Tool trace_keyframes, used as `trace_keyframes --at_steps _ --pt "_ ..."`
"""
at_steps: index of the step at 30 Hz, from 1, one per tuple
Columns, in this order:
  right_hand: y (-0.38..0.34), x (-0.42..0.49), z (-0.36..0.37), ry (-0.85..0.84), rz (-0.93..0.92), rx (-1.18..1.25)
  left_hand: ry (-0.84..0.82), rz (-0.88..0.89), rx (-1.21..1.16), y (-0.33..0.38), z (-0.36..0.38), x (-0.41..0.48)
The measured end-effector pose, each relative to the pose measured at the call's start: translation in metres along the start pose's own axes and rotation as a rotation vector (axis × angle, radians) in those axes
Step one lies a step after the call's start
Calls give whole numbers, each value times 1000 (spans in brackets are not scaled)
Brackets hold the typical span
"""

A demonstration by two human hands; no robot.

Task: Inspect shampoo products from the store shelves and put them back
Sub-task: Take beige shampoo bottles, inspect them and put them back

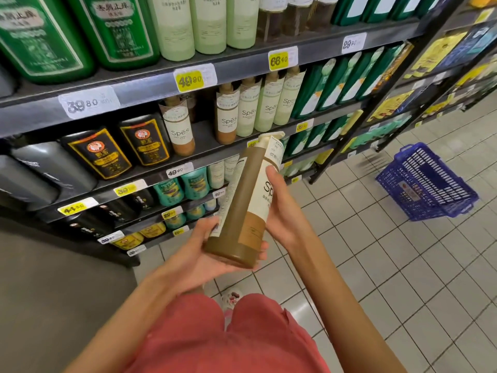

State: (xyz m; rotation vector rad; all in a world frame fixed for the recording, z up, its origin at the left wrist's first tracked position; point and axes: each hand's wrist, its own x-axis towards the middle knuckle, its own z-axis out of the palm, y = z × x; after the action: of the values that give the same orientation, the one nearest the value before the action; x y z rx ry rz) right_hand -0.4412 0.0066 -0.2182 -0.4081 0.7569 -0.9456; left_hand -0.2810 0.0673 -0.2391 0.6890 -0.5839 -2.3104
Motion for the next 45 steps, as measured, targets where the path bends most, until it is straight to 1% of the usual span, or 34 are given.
trace_keyframes --at_steps 1,4,5,6,7,8,12,13,15,17,20,22,25,27,31,33,36,38,40,43,45 --pt "-2 1 -1 25 -30 -75 91 20 121 4 -2 -1" --pt "-1 6 1 120 -123 -414 321 68 652 6 6 4" --pt "2 7 3 165 -132 -509 408 82 770 2 8 9" --pt "4 9 4 201 -128 -569 476 96 833 -2 9 15" --pt "5 9 5 210 -115 -594 515 106 843 -7 10 20" --pt "5 9 4 201 -98 -591 530 114 793 -12 8 23" --pt "12 -1 -12 159 -2 -489 421 129 341 -15 3 24" --pt "17 -5 -16 135 27 -476 397 138 276 -13 2 24" --pt "29 -10 -20 91 78 -494 375 146 243 -9 0 25" --pt "34 -13 -22 63 90 -527 370 139 282 -6 -1 27" --pt "31 -16 -26 3 95 -584 381 111 422 -6 -6 27" --pt "29 -19 -31 -13 77 -660 357 106 483 -6 -10 26" --pt "25 -24 -35 -13 -48 -846 273 110 632 -4 -15 25" --pt "23 -26 -38 -2 -145 -950 259 138 765 -3 -19 24" --pt "28 -33 -43 16 -255 -959 237 205 872 -4 -24 24" --pt "28 -37 -46 -12 -322 -965 228 233 952 -5 -24 24" --pt "25 -40 -48 -56 -421 -995 260 309 1166 -6 -22 27" --pt "23 -41 -49 -80 -448 -996 277 343 1250 -7 -20 30" --pt "21 -42 -50 -89 -424 -995 259 316 1191 -7 -16 28" --pt "19 -44 -52 -36 -315 -1074 172 159 986 -4 -11 20" --pt "20 -45 -52 35 -195 -1094 140 49 809 -5 -6 14"
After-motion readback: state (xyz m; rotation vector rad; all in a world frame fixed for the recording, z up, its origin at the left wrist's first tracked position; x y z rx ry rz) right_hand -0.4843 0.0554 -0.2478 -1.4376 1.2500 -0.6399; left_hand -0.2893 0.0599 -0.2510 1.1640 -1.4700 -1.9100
